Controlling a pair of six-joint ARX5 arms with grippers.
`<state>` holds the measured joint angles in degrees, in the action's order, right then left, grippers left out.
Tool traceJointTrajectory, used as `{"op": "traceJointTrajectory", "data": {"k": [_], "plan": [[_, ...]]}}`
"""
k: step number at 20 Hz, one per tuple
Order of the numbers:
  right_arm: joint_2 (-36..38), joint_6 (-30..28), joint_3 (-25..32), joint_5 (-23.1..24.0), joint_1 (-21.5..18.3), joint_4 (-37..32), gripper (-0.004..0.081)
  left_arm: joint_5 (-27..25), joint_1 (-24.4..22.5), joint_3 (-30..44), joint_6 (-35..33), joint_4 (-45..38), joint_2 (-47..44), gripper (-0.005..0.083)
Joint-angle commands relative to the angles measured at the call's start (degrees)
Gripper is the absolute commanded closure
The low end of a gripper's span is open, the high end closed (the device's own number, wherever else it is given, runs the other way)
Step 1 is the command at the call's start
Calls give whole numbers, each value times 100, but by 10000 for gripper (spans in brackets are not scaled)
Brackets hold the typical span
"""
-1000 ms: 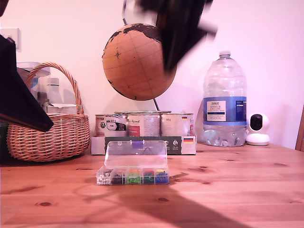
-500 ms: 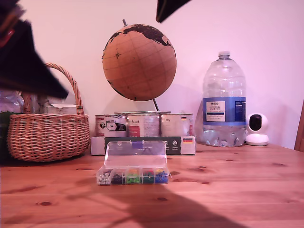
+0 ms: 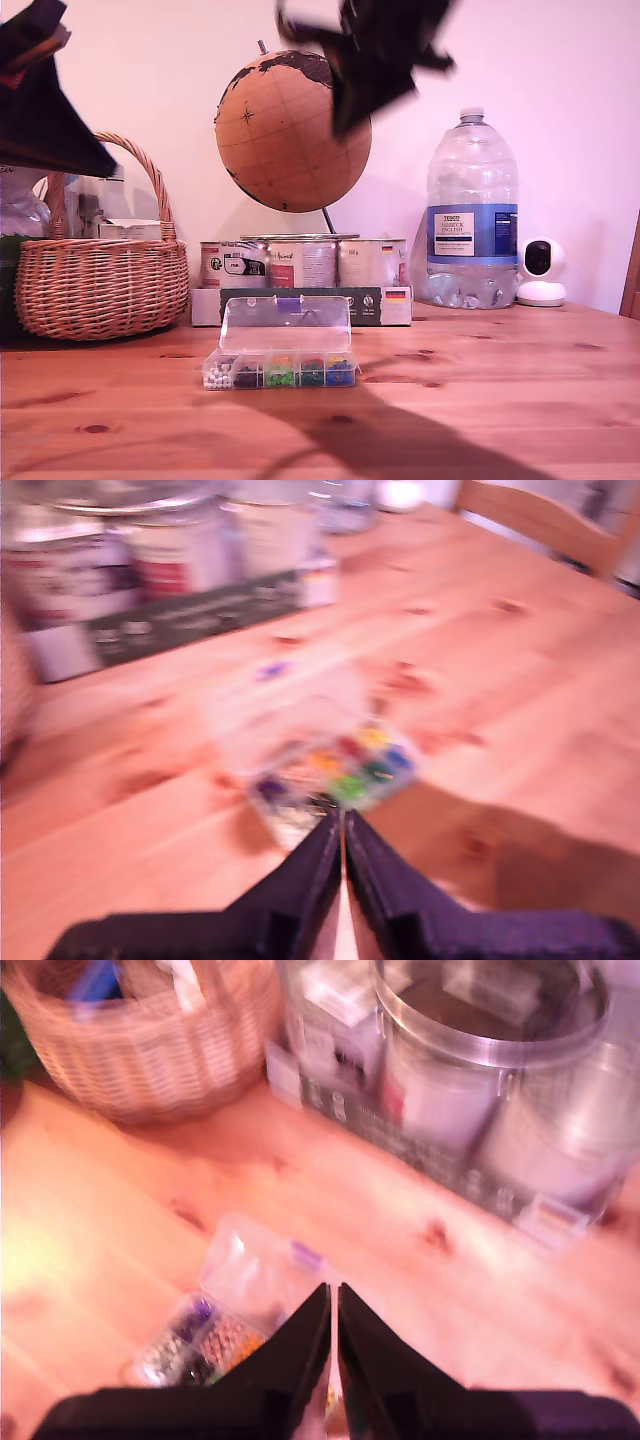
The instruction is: Sort the loose pins on the table into their correct compartments
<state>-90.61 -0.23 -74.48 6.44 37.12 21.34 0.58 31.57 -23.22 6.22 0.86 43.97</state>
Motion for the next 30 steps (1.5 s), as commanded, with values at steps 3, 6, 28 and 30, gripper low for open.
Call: {"op": "traceJointTrajectory", "data": {"k": [3, 6, 28, 30], "plan": [[874, 22, 1084, 15, -490, -752, 783, 46, -393, 42, -26, -339, -15, 795], [1495, 31, 1934, -4, -968, -1165, 783, 166, -697, 42, -24, -378, -15, 795], [5066, 22, 4113, -286, -1427, -498, 783, 798, -811, 42, 87, 960, -463, 795], [5066, 22, 4113, -286, -1432, -393, 783, 798, -811, 42, 87, 1005, -466, 795]]}}
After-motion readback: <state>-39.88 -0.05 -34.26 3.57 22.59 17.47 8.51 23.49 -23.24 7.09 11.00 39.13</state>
